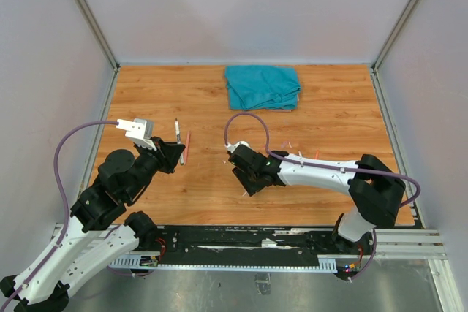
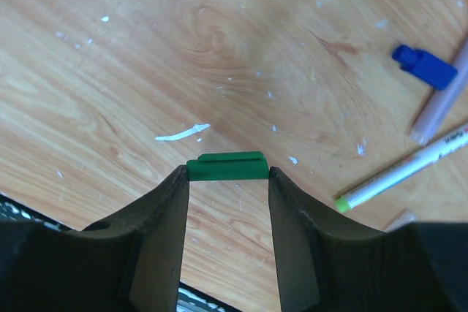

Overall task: Insert the pens into the pen caps
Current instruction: Adjust the pen cap at the center of the board.

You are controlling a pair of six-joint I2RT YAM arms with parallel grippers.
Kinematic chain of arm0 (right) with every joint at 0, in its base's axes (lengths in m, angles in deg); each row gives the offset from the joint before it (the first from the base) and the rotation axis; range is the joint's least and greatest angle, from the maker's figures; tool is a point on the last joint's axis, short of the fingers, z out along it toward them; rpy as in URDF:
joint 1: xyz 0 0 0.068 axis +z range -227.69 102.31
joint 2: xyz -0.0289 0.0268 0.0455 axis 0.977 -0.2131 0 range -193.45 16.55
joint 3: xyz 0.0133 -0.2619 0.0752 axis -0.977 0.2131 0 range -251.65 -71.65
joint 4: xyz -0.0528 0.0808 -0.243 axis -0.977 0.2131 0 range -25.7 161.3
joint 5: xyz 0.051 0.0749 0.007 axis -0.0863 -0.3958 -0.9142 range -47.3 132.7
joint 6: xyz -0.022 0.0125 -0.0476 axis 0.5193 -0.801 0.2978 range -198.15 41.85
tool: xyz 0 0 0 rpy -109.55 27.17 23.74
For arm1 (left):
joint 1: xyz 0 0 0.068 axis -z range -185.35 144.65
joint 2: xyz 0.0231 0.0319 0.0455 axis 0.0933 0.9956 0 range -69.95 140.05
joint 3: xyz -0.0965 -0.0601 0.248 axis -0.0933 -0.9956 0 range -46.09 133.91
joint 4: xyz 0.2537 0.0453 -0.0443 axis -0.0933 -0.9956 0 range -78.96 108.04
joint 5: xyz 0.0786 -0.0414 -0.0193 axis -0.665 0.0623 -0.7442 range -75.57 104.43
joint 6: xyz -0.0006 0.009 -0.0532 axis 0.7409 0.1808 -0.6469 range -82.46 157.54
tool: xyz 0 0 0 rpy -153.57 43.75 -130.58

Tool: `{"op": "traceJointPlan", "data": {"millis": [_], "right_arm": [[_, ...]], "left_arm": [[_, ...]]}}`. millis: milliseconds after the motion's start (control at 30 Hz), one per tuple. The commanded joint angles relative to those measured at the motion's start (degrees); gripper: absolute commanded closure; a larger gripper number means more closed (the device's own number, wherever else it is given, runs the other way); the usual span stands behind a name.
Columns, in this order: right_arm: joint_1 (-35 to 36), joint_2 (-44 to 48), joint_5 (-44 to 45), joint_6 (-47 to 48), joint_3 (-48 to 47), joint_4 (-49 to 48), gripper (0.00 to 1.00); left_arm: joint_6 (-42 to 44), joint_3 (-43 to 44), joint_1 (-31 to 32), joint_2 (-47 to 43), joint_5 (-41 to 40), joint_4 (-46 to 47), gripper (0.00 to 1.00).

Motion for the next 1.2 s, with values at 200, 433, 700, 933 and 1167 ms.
{"op": "traceJointPlan", "data": {"millis": [200,433,700,933,1167], "right_arm": [[-0.66,-5.81,-8.64,28.49,-5.33,2.34,0.58],[-0.66,-8.35,-12.37,33.19,-6.59,4.19,0.54],[-0.66,-8.98,-11.24,32.95,-6.86,3.43,0.33],[-0.67,-1.64,-9.42,23.47,-4.24,-1.06,0.23],[-0.66,4.19,-3.26,-4.72,-1.66,-2.85,0.23]], "left_arm": [[0.61,-0.39,-0.13,-0.49,-0.92,0.85,1.00],[0.68,-0.40,-0.13,-0.35,-1.00,0.83,0.99],[0.63,-0.31,-0.13,-0.47,-1.01,0.73,1.00],[0.70,-0.30,-0.13,-0.57,-0.92,0.70,0.99],[0.72,-0.40,-0.13,-0.58,-0.86,0.83,0.99]]}}
